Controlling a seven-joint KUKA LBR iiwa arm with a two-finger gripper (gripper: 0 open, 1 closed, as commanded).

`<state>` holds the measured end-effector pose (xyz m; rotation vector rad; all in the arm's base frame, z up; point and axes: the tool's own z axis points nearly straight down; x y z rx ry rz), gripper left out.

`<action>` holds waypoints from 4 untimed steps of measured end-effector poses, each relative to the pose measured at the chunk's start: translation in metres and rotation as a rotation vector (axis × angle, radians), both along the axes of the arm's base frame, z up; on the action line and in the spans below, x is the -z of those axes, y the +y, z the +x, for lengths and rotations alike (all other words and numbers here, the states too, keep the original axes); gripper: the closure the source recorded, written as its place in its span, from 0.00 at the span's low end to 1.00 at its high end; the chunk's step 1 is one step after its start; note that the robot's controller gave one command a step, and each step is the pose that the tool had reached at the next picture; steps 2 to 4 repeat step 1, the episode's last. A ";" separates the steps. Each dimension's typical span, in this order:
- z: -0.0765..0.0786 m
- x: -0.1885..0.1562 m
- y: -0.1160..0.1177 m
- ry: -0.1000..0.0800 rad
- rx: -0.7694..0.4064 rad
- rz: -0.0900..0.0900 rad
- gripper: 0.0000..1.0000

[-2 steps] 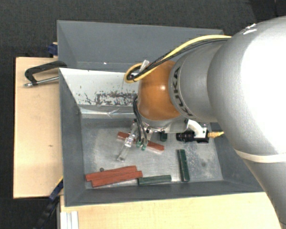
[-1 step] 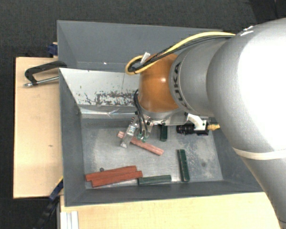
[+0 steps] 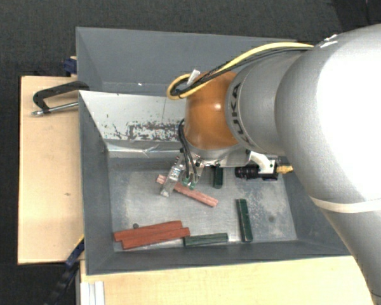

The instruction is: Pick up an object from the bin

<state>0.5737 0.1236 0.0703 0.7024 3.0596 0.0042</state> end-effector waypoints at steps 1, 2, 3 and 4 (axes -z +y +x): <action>-0.027 -0.160 -0.022 -0.009 0.047 0.001 1.00; -0.027 -0.160 -0.022 -0.009 0.047 0.001 1.00; -0.027 -0.160 -0.022 -0.009 0.047 0.001 1.00; -0.027 -0.160 -0.022 -0.009 0.047 0.001 1.00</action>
Offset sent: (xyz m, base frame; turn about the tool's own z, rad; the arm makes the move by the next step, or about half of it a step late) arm 0.0000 0.0000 0.0000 0.0000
